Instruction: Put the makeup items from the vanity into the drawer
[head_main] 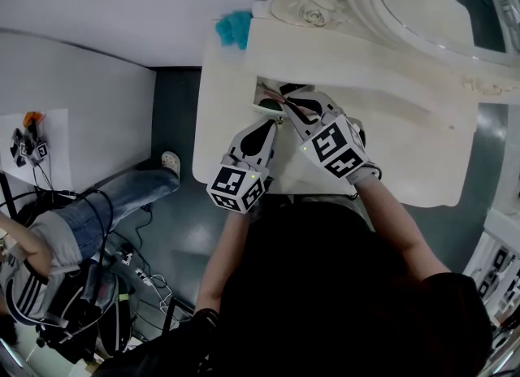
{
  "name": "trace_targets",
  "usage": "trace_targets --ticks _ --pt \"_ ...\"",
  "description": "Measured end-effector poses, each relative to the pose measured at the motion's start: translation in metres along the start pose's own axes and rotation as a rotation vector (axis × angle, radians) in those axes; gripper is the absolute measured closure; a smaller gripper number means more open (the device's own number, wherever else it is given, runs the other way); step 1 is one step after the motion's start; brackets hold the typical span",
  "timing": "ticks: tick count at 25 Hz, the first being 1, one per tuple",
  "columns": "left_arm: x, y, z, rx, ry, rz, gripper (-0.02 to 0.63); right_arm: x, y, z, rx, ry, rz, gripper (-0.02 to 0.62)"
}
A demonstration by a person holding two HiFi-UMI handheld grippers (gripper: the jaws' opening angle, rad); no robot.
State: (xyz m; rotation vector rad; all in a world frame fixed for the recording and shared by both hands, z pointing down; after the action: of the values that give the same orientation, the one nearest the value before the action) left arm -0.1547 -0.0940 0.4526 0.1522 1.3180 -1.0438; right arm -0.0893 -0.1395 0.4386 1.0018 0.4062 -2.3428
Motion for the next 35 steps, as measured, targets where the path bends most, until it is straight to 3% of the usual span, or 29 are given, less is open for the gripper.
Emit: trace_targets --ticks 5,10,19,26,35 --pt "0.001 0.001 -0.006 -0.014 -0.001 0.007 0.595 -0.001 -0.003 -0.007 -0.002 0.041 0.115 0.574" --pt "-0.001 0.000 -0.013 -0.033 -0.009 0.019 0.595 -0.009 -0.010 -0.015 -0.021 0.052 0.166 0.574" --pt "-0.003 0.001 -0.026 -0.138 -0.059 0.073 0.595 -0.027 -0.038 -0.035 -0.075 0.055 0.260 0.574" --pt "-0.012 -0.008 -0.042 -0.233 -0.131 0.099 0.595 -0.036 -0.076 -0.035 -0.132 0.112 0.456 0.574" --pt "-0.021 0.003 -0.063 -0.249 -0.133 0.132 0.595 -0.037 -0.123 -0.032 -0.049 0.142 0.487 0.574"
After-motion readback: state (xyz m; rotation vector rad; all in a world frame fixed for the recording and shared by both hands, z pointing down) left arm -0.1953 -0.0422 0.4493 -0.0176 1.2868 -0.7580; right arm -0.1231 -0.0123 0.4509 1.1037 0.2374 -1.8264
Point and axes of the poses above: the fingertips, and each gripper's own axes: z forward along the fingers, y to its right, x out of its top, the point moved 3 cm from there along -z, backward along the fingers
